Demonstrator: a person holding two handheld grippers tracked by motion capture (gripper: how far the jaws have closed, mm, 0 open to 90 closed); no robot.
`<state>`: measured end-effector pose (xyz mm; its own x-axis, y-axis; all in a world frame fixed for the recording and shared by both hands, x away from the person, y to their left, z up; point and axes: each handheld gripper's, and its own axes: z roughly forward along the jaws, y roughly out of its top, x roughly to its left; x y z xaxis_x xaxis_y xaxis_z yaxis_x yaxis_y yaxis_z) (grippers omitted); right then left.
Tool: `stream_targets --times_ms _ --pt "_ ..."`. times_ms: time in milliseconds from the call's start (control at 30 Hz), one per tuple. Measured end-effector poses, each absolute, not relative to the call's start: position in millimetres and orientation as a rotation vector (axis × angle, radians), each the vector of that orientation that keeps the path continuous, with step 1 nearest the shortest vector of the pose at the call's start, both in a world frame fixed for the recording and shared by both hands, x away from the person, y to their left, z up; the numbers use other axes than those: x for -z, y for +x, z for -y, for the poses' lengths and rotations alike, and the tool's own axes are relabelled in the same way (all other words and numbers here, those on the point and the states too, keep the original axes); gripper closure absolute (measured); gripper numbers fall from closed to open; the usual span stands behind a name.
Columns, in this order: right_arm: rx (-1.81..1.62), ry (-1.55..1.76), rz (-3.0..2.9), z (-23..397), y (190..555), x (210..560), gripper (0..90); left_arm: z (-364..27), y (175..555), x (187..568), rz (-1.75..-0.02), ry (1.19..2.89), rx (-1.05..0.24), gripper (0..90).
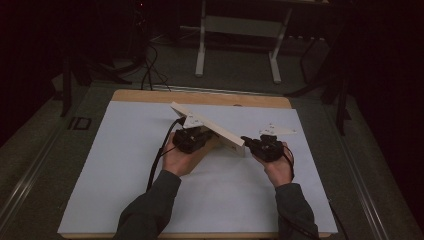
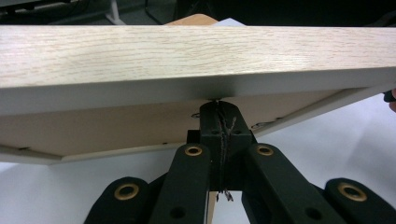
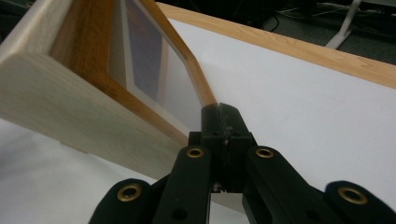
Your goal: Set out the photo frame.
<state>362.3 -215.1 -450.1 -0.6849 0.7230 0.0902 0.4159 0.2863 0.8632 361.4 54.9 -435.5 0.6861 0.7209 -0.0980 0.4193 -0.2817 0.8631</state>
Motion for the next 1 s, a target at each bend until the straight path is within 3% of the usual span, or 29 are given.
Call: stream_targets --times_ms 1000 --pt "-1.354 0.947 -2.307 201.7 353.9 448.8 90.0 -52.0 372.6 445.8 -0.92 1.926 -0.365 90.0"
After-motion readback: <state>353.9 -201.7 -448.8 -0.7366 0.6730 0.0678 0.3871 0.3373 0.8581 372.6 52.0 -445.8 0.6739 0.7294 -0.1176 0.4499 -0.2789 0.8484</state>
